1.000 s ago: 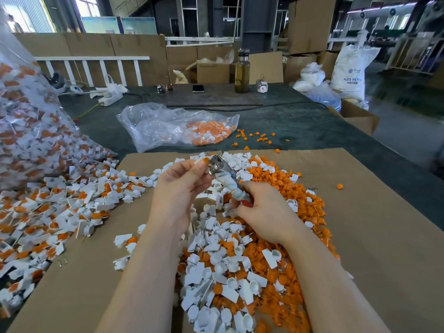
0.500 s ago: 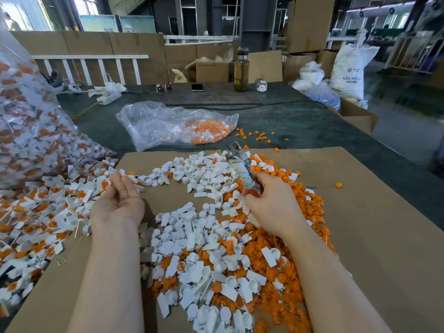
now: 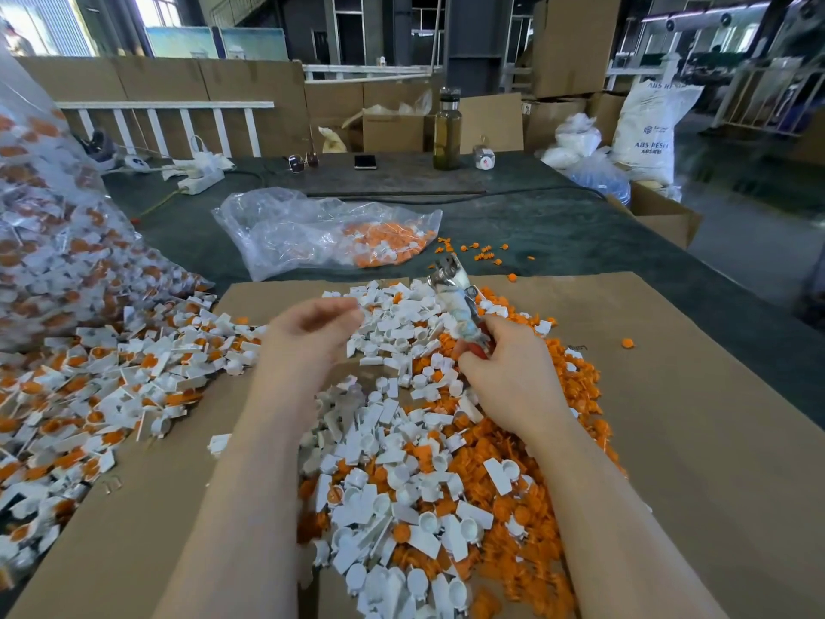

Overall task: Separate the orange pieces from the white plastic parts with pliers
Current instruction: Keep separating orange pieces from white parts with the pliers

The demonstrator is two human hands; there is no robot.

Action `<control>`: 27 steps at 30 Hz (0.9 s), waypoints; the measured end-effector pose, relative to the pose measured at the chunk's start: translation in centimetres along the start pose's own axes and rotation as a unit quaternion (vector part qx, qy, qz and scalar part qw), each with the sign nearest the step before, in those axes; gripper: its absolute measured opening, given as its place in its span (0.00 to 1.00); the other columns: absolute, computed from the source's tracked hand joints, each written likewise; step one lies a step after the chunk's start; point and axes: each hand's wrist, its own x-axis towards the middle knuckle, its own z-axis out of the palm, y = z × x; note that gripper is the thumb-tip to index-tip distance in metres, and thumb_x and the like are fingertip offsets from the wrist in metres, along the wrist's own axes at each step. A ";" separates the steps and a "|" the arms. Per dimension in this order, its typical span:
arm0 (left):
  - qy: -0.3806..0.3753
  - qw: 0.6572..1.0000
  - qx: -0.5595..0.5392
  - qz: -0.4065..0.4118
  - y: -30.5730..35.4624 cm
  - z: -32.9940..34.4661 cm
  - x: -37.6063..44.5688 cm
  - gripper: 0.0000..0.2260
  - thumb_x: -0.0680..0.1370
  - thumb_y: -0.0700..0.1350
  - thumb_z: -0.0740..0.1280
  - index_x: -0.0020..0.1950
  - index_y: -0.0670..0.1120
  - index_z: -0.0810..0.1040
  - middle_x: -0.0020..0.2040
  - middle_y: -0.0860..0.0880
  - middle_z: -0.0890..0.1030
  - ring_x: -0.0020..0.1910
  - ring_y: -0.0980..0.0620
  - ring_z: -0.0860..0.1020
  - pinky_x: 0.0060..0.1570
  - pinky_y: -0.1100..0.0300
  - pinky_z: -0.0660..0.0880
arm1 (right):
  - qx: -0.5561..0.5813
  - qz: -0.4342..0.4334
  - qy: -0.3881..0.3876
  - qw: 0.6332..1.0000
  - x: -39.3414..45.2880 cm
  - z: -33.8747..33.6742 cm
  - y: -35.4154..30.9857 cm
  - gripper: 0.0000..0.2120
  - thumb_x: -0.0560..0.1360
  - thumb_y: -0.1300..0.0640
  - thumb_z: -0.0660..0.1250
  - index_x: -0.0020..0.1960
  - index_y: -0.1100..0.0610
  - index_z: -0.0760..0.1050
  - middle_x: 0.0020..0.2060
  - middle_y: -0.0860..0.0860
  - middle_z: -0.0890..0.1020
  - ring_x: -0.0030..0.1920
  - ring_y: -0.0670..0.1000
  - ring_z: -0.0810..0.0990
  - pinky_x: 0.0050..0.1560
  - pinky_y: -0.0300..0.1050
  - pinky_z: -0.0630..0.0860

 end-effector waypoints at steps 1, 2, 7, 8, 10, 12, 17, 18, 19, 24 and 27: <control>-0.035 0.996 0.076 0.042 -0.1 0.8 -0.4 0.05 0.75 0.47 0.73 0.47 0.58 0.83 0.42 0.63 0.84 0.42 0.62 0.81 0.40 0.63 0.74 | -0.001 0.001 0.001 1.000 0.0 0.0 0.0 0.11 0.77 0.55 0.64 0.37 0.47 0.68 0.30 0.45 0.75 0.30 0.46 0.73 0.28 0.39 0.64; -0.071 0.984 0.141 0.079 -0.2 1.6 -0.7 0.05 0.76 0.48 0.73 0.47 0.58 0.82 0.44 0.61 0.83 0.42 0.62 0.81 0.39 0.62 0.76 | -0.002 0.001 0.003 1.000 0.0 0.0 -0.1 0.11 0.77 0.55 0.64 0.37 0.47 0.68 0.30 0.45 0.75 0.29 0.46 0.73 0.28 0.39 0.64; -0.127 0.865 0.435 0.215 -2.1 4.0 -0.4 0.10 0.80 0.50 0.66 0.61 0.59 0.79 0.60 0.55 0.73 0.65 0.52 0.68 0.68 0.49 0.60 | -0.012 -0.004 0.014 1.000 -0.1 0.0 -0.1 0.15 0.76 0.56 0.65 0.34 0.46 0.64 0.29 0.44 0.72 0.29 0.45 0.70 0.28 0.37 0.60; -0.121 0.852 0.459 0.220 -2.3 4.1 -0.3 0.11 0.81 0.49 0.65 0.62 0.59 0.79 0.60 0.55 0.72 0.66 0.51 0.66 0.69 0.49 0.57 | -0.014 -0.003 0.016 1.000 0.0 0.0 -0.2 0.15 0.75 0.56 0.65 0.34 0.45 0.64 0.29 0.44 0.72 0.29 0.44 0.70 0.28 0.37 0.60; -0.091 0.842 0.483 0.220 -2.7 4.1 -0.2 0.11 0.80 0.48 0.65 0.61 0.59 0.78 0.61 0.54 0.71 0.66 0.50 0.65 0.68 0.49 0.56 | -0.014 -0.001 0.019 1.000 0.0 0.0 -0.2 0.15 0.75 0.56 0.65 0.34 0.45 0.64 0.28 0.43 0.72 0.28 0.44 0.70 0.27 0.36 0.60; -0.050 0.835 0.504 0.216 -3.0 3.9 0.0 0.10 0.80 0.48 0.64 0.59 0.57 0.78 0.61 0.52 0.71 0.65 0.49 0.65 0.68 0.49 0.57 | -0.012 0.000 0.020 1.000 0.0 0.0 -0.1 0.15 0.76 0.55 0.65 0.34 0.46 0.64 0.28 0.44 0.72 0.28 0.45 0.71 0.27 0.36 0.60; -0.069 0.832 0.511 0.206 -3.3 3.8 0.2 0.12 0.81 0.49 0.61 0.63 0.60 0.76 0.67 0.52 0.68 0.69 0.48 0.62 0.70 0.47 0.56 | -0.010 0.001 0.016 1.000 0.0 0.1 -0.1 0.13 0.76 0.56 0.65 0.35 0.47 0.66 0.29 0.45 0.74 0.29 0.46 0.73 0.27 0.38 0.63; -0.084 0.827 0.518 0.204 -3.4 3.9 0.2 0.14 0.82 0.49 0.60 0.66 0.61 0.74 0.69 0.52 0.67 0.70 0.48 0.61 0.70 0.47 0.54 | -0.011 0.001 0.015 1.000 0.0 0.1 -0.1 0.13 0.76 0.56 0.65 0.35 0.47 0.67 0.29 0.45 0.74 0.29 0.46 0.73 0.27 0.38 0.63; -0.095 0.821 0.525 0.202 -3.5 3.9 0.3 0.16 0.82 0.50 0.60 0.68 0.63 0.73 0.71 0.52 0.66 0.72 0.48 0.60 0.71 0.47 0.53 | -0.012 0.001 0.015 1.000 0.0 0.1 -0.1 0.12 0.76 0.55 0.65 0.36 0.47 0.67 0.29 0.45 0.74 0.29 0.45 0.73 0.27 0.38 0.63; -0.107 0.819 0.529 0.196 -3.5 4.0 0.3 0.14 0.80 0.55 0.63 0.65 0.61 0.75 0.72 0.51 0.65 0.73 0.47 0.60 0.71 0.46 0.52 | -0.011 0.000 0.013 1.000 0.1 0.1 0.0 0.10 0.76 0.55 0.65 0.38 0.47 0.68 0.30 0.45 0.75 0.30 0.46 0.74 0.28 0.39 0.65; -0.108 0.827 0.517 0.196 -3.4 4.0 0.2 0.10 0.78 0.51 0.65 0.58 0.60 0.78 0.70 0.52 0.67 0.71 0.47 0.61 0.70 0.47 0.53 | -0.008 0.006 0.009 1.000 0.1 0.1 0.1 0.06 0.76 0.55 0.65 0.40 0.48 0.71 0.31 0.45 0.76 0.31 0.46 0.75 0.29 0.40 0.66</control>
